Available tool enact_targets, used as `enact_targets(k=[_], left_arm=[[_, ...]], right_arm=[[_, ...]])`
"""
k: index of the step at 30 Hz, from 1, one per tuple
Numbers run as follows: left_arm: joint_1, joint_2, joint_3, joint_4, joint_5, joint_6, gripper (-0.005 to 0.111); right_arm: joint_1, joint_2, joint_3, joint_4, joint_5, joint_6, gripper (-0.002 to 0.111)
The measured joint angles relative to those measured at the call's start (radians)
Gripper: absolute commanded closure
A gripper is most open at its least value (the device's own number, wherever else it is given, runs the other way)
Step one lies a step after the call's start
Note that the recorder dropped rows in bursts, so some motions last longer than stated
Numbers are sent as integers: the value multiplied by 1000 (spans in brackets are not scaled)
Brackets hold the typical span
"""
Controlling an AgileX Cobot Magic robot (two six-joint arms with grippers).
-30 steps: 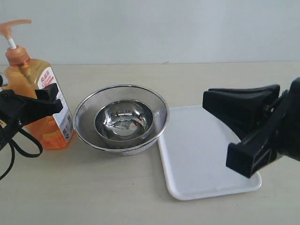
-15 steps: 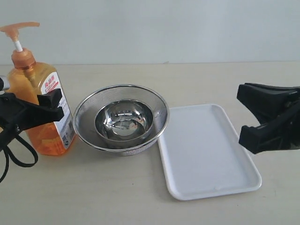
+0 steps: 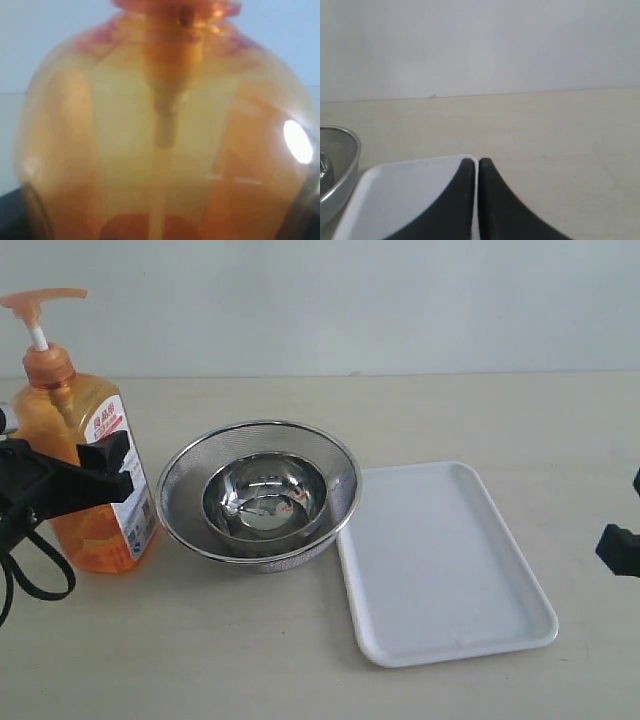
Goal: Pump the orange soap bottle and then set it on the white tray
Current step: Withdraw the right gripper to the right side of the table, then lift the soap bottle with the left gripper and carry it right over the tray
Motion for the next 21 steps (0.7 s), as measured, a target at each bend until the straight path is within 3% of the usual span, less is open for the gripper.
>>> enact_targets(k=[13,21], left_arm=[[0,-241,4,50,89,2,102],[0,-433,-52,244,179,-148,102]], right_arm=[[0,-6,7,26,-34,-41,109],[0,-6,10,72,-74,-55,109]])
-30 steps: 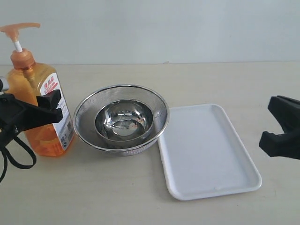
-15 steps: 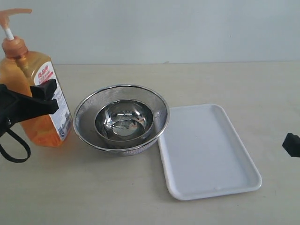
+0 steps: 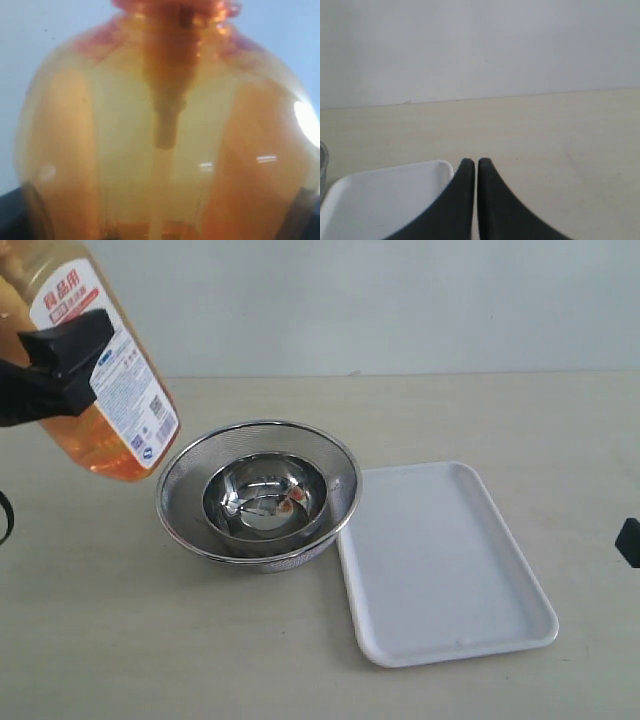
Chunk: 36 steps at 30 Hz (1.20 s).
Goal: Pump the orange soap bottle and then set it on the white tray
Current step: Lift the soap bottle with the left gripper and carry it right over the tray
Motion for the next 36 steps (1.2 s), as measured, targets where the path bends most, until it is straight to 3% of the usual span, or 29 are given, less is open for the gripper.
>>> enact_targets(k=[7,15,25,36], left_arm=[[-76,-29,-149,81,109,-95,102],[-265,18,-283,95,176,-111,102],[-451,281,-456,85,197,-109,102],[-552,555,-590,54,192,-72,102]], right_arm=[[0,0,0,27,-22,-11,109],[0,0,0,27,-29,-15,109],[0,0,0,65,-65,-25,109],[0,0,0,88,-81,-49,109]])
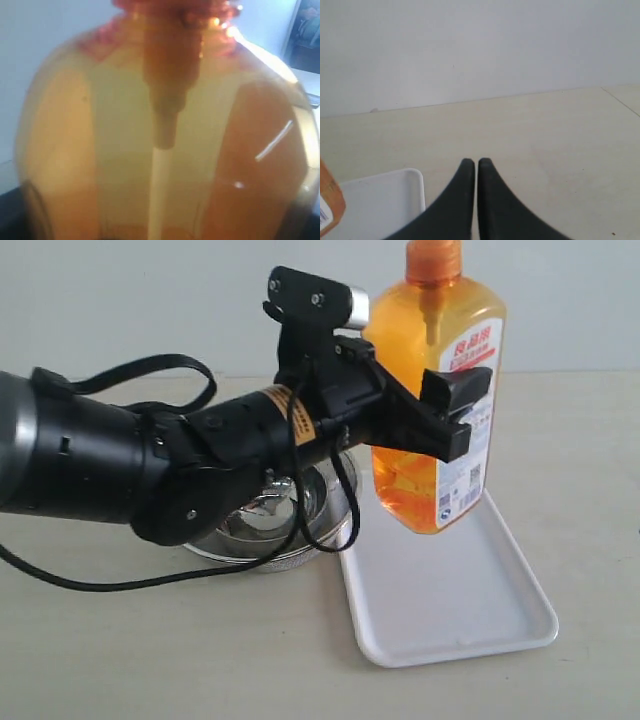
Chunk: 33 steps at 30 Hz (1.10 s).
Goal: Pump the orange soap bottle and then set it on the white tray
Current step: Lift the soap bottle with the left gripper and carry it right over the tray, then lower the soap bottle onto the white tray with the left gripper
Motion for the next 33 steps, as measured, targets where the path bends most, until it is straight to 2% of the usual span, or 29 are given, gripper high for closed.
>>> enact_targets(k=[7,28,31,33], left_arm=[[-21,105,-57,-2,-18,2,102],[-21,258,-58,-2,-101,63,102],[-21,259,-58,-2,-105,69,93],[-21,259,-58,-2,-109,79,82]], right_arm=[[0,0,0,8,0,-8,109],[0,0,0,14,0,-11,109],[0,0,0,14,0,-11,109],[0,0,0,14,2,-11,109]])
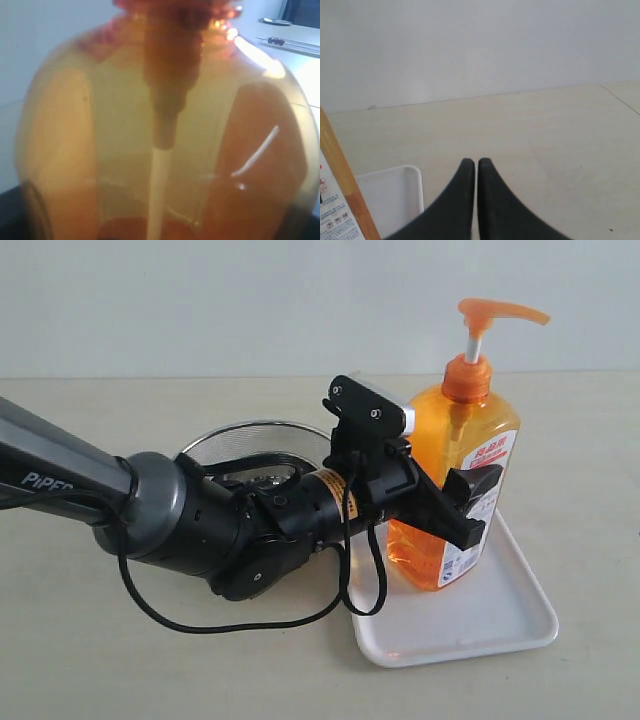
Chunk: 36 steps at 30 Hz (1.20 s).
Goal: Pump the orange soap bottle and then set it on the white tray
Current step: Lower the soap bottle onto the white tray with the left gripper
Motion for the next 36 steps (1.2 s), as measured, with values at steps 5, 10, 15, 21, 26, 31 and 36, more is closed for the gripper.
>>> enact_targets(k=[5,10,15,21,26,31,36], left_arm=[[0,0,0,-2,-1,8,73],[0,0,0,-2,5,10,73],[0,0,0,-2,7,27,58],[0,0,-1,-2,13,36,31],[0,-2,-15,-6,-15,36,28],[0,-2,-16,4,-20,43,28],[0,-2,-16,11,-20,44,28]], right_arm=[[0,0,0,0,10,0,109],[0,0,0,-6,20,-3,109],[0,0,0,-8,26,-7,109],[0,0,0,-20,31,-7,109],[0,0,0,-24,34,-11,109],[0,0,0,-26,36,-11,109],[0,-1,0,-31,44,-11,109]])
